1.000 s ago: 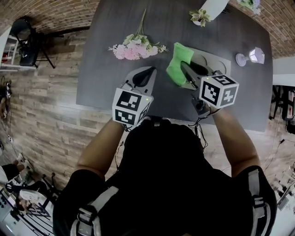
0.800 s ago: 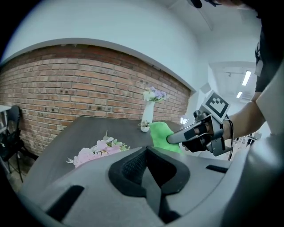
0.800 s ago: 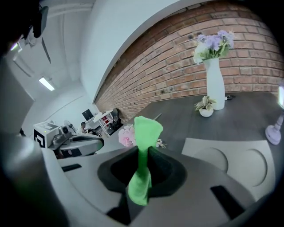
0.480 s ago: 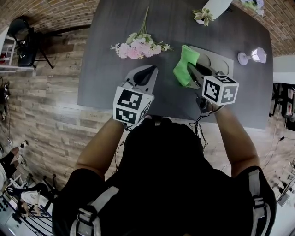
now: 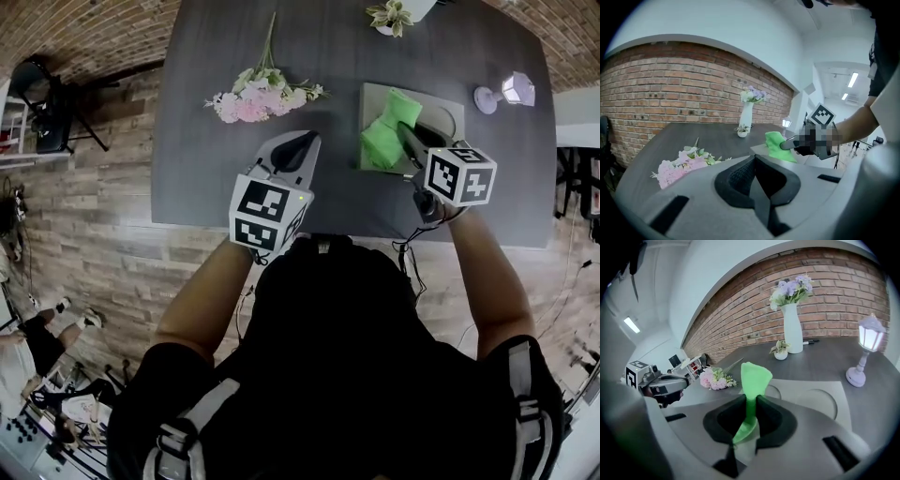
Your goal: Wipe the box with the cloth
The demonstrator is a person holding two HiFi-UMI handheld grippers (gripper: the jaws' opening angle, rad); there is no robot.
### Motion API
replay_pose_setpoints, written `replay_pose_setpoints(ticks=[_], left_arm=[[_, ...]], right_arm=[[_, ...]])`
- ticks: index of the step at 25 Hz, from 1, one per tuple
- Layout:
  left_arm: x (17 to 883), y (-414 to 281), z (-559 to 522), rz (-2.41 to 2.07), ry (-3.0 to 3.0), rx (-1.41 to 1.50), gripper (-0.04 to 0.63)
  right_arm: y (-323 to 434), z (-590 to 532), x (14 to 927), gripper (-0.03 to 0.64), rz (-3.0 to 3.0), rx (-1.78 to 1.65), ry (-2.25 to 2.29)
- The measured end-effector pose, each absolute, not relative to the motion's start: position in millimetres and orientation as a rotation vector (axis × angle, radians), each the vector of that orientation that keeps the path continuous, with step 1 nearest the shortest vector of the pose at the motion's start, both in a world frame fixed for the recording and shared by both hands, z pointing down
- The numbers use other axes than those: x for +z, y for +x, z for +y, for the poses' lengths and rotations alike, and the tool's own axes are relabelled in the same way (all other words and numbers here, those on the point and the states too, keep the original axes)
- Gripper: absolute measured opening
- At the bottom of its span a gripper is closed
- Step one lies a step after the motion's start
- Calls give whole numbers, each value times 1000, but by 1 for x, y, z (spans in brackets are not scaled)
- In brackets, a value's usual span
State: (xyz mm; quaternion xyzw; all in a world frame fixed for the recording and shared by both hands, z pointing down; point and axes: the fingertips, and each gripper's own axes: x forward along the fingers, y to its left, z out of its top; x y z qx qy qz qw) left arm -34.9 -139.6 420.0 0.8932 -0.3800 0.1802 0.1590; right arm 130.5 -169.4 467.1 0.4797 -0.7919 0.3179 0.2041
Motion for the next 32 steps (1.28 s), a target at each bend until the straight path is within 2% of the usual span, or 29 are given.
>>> replay_pose_setpoints(ticks=[19,32], left_arm=[[424,92,-133,-935,2631,577,9],[418,107,-128,-946,2637,598,9]], right_arm=[[306,-133,480,55,-2075,949,1579],[371,-133,468,55,-2011,904,1676]])
